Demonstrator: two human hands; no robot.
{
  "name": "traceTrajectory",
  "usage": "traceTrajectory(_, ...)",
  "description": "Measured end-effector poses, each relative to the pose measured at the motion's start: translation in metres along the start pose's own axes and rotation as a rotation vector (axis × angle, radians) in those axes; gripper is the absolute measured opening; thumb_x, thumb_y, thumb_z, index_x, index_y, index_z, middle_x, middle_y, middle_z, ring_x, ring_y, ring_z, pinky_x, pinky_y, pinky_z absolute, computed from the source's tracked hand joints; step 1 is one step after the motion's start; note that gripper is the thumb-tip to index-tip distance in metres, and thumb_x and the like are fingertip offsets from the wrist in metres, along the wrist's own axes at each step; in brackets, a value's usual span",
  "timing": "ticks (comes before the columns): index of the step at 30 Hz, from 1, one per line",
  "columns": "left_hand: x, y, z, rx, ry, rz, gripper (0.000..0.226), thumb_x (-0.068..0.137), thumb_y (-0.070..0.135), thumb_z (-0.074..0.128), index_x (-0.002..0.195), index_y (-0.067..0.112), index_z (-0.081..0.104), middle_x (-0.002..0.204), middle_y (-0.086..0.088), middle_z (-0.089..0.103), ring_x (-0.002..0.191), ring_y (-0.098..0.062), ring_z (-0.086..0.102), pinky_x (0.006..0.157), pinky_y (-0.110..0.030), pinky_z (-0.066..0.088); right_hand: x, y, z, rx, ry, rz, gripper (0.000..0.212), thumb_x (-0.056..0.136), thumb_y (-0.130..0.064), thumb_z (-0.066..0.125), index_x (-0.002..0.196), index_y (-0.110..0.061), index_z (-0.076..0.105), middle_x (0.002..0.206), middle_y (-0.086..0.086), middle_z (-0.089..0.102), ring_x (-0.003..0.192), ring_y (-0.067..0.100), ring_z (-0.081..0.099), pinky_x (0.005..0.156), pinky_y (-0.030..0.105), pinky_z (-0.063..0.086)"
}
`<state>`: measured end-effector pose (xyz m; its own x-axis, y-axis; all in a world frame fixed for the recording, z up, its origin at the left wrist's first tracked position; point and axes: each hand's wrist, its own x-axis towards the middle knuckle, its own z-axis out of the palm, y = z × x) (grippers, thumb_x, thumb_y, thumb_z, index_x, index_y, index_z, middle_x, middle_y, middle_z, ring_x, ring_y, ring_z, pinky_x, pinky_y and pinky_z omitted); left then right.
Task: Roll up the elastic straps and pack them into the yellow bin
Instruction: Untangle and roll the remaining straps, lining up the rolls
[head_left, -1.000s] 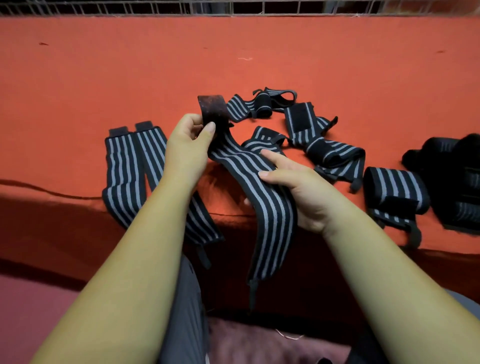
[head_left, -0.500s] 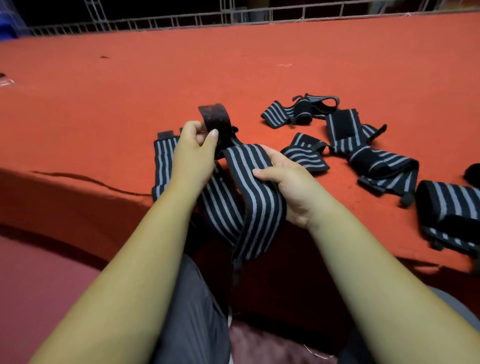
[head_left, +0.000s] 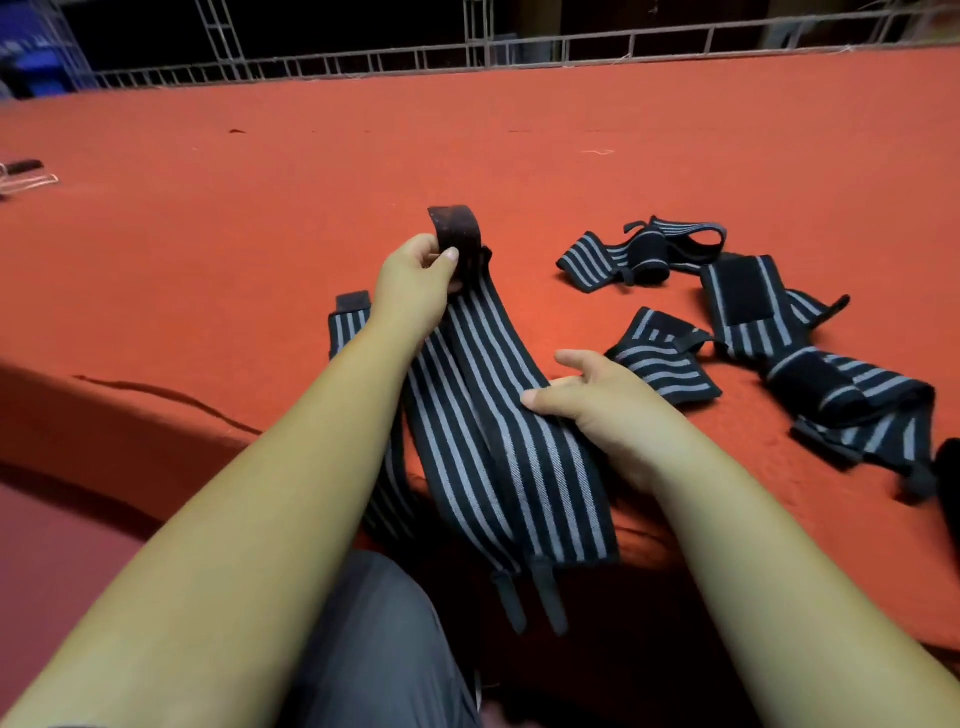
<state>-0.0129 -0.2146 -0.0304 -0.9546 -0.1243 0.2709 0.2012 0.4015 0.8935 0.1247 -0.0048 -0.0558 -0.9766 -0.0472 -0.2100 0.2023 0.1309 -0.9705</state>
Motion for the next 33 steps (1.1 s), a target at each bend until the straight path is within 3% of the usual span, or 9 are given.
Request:
traceTrajectory(3, 0.022, -0.007, 0.009, -0.058, -0.037, -0.113, 0.02, 0.111, 0.028, 0.057, 0.12, 0.017, 0.071, 0.12, -0.003, 0.074, 0.089, -0.015, 0.082, 0.085, -0.045, 0.064, 0.005, -0.002, -0.008, -0.272, 0.062, -0.104, 0.08, 0.097, -0.022, 0.081, 0.164, -0.031, 0.039, 0.11, -0.007, 0.077, 0.097, 0.01, 0.076, 0.09, 0.03, 0.053)
traceTrajectory(8, 0.051, -0.036, 0.033, 0.054, -0.006, -0.265, 0.017, 0.1, 0.033, 0.059, 0.108, 0.023, 0.069, 0.107, -0.004, 0.076, 0.092, -0.025, 0.081, 0.093, -0.044, 0.064, 0.003, 0.001, -0.015, -0.7, 0.121, -0.221, 0.065, 0.1, -0.031, 0.076, 0.158, -0.034, 0.048, 0.111, -0.016, 0.064, 0.103, 0.007, 0.063, 0.085, 0.026, 0.042)
traceTrajectory(10, 0.052, -0.033, 0.04, 0.173, 0.04, -0.32, 0.04, 0.093, 0.037, 0.055, 0.127, 0.017, 0.064, 0.123, -0.012, 0.074, 0.111, -0.034, 0.074, 0.091, -0.039, 0.059, 0.0, 0.003, -0.014, -0.809, 0.115, -0.243, 0.064, 0.1, -0.035, 0.074, 0.157, -0.035, 0.047, 0.124, -0.014, 0.063, 0.118, 0.012, 0.061, 0.096, 0.03, 0.044)
traceTrajectory(13, 0.03, 0.001, 0.047, 0.267, 0.028, -0.38, 0.067, 0.106, 0.019, 0.052, 0.162, -0.003, 0.022, 0.163, -0.022, 0.041, 0.135, -0.037, 0.056, 0.09, -0.035, 0.043, -0.005, 0.003, -0.014, -0.882, 0.132, -0.272, 0.06, 0.1, -0.041, 0.072, 0.154, -0.037, 0.048, 0.133, -0.012, 0.063, 0.124, 0.012, 0.06, 0.105, 0.038, 0.049)
traceTrajectory(16, 0.015, 0.013, 0.057, 0.414, -0.046, -0.311, 0.059, 0.107, 0.012, 0.049, 0.159, -0.001, 0.026, 0.166, -0.019, 0.029, 0.125, -0.036, 0.054, 0.091, -0.036, 0.041, -0.005, 0.006, -0.023, -0.874, 0.176, -0.27, 0.044, 0.102, -0.038, 0.066, 0.145, -0.035, 0.057, 0.122, -0.015, 0.067, 0.119, 0.012, 0.062, 0.104, 0.041, 0.051)
traceTrajectory(21, -0.029, 0.047, 0.07, 0.461, -0.388, -0.01, 0.039, 0.102, 0.017, 0.058, 0.141, 0.016, 0.064, 0.144, -0.004, 0.066, 0.132, -0.023, 0.062, 0.111, -0.03, 0.046, -0.01, 0.002, -0.047, -0.792, 0.449, -0.109, 0.02, 0.104, -0.029, 0.053, 0.111, -0.026, 0.071, 0.12, 0.0, 0.074, 0.117, 0.027, 0.066, 0.098, 0.041, 0.054)
traceTrajectory(25, -0.078, 0.069, 0.092, 0.525, -0.71, 0.102, 0.035, 0.1, 0.034, 0.072, 0.132, 0.021, 0.069, 0.126, 0.002, 0.075, 0.114, -0.018, 0.07, 0.102, -0.033, 0.053, -0.016, 0.003, -0.069, -0.714, 0.464, 0.137, 0.03, 0.101, -0.028, 0.048, 0.102, -0.011, 0.073, 0.109, 0.015, 0.079, 0.103, 0.039, 0.074, 0.091, 0.043, 0.061)
traceTrajectory(29, -0.098, 0.062, 0.107, 0.411, -0.609, 0.088, 0.053, 0.091, 0.018, 0.083, 0.139, 0.018, 0.063, 0.108, 0.006, 0.074, 0.094, -0.015, 0.07, 0.085, -0.031, 0.055, -0.025, 0.001, -0.079, -0.126, 0.466, 0.228, 0.02, 0.106, -0.014, 0.046, 0.119, -0.004, 0.059, 0.092, 0.016, 0.072, 0.066, 0.031, 0.077, 0.052, 0.036, 0.063)
traceTrajectory(33, -0.106, 0.059, 0.11, 0.34, -0.541, 0.117, 0.049, 0.088, 0.011, 0.086, 0.134, 0.021, 0.072, 0.103, 0.011, 0.068, 0.096, -0.014, 0.069, 0.083, -0.026, 0.048, -0.031, 0.007, -0.087, 0.033, 0.442, 0.158, 0.047, 0.106, -0.019, 0.062, 0.149, -0.006, 0.046, 0.106, 0.016, 0.068, 0.082, 0.029, 0.082, 0.07, 0.045, 0.069)
